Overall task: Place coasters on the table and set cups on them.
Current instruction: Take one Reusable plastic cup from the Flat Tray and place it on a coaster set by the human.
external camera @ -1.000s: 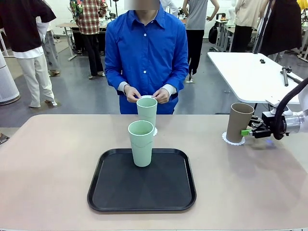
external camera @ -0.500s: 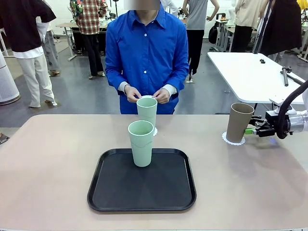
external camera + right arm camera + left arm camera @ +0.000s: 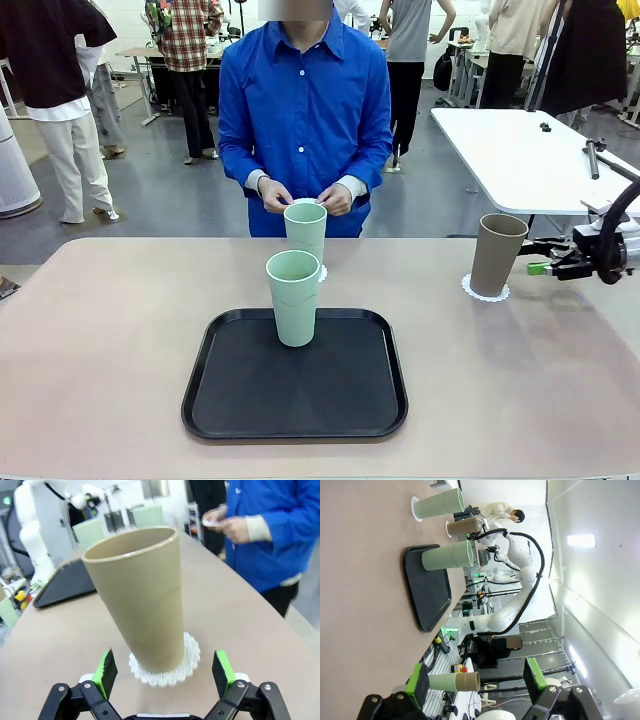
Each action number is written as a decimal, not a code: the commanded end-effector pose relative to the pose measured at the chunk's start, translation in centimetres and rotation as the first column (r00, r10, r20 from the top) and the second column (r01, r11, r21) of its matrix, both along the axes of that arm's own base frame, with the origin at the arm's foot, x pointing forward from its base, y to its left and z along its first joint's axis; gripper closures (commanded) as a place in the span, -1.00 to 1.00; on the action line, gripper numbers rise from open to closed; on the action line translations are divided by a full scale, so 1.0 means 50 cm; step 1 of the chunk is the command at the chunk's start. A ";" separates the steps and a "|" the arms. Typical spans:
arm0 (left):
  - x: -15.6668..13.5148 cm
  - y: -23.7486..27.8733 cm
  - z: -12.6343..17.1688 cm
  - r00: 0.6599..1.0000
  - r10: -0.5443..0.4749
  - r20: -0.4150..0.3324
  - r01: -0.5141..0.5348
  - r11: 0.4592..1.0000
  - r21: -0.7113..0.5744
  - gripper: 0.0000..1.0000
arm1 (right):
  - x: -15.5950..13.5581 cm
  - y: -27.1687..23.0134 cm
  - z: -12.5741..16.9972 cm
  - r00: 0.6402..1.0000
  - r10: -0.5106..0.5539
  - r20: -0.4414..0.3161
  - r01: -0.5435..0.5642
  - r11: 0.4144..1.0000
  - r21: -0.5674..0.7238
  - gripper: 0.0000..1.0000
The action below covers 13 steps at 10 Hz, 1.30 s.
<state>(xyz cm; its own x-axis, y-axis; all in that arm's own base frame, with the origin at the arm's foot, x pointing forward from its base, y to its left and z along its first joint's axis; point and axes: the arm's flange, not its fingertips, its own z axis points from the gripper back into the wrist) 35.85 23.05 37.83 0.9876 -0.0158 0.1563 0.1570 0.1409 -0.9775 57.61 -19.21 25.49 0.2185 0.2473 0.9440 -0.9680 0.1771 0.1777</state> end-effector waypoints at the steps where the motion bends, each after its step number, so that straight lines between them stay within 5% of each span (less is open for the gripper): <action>1: -0.002 0.003 0.003 1.000 0.005 0.004 -0.005 1.000 0.002 -1.00 | -0.072 0.017 0.091 0.987 -0.123 -0.106 0.101 0.976 -0.191 -1.00; 3: -0.002 0.003 0.003 1.000 0.005 0.004 -0.005 1.000 0.002 -1.00 | -0.133 0.037 0.161 0.925 -0.296 -0.237 0.215 0.924 -0.316 -1.00; 5: -0.002 0.003 0.003 1.000 0.005 0.004 -0.005 1.000 0.002 -1.00 | -0.173 0.082 0.225 0.854 -0.370 -0.366 0.208 0.887 -0.411 -1.00; 9: -0.002 0.003 0.003 1.000 0.005 0.004 -0.005 1.000 0.002 -1.00 | -0.281 0.259 0.346 0.858 -0.430 -0.280 0.141 0.723 -0.677 -1.00; 13: -0.002 0.003 0.003 1.000 0.005 0.004 -0.005 1.000 0.002 -1.00 | -0.323 0.363 0.475 0.768 -0.639 -0.046 0.273 0.392 -0.879 -1.00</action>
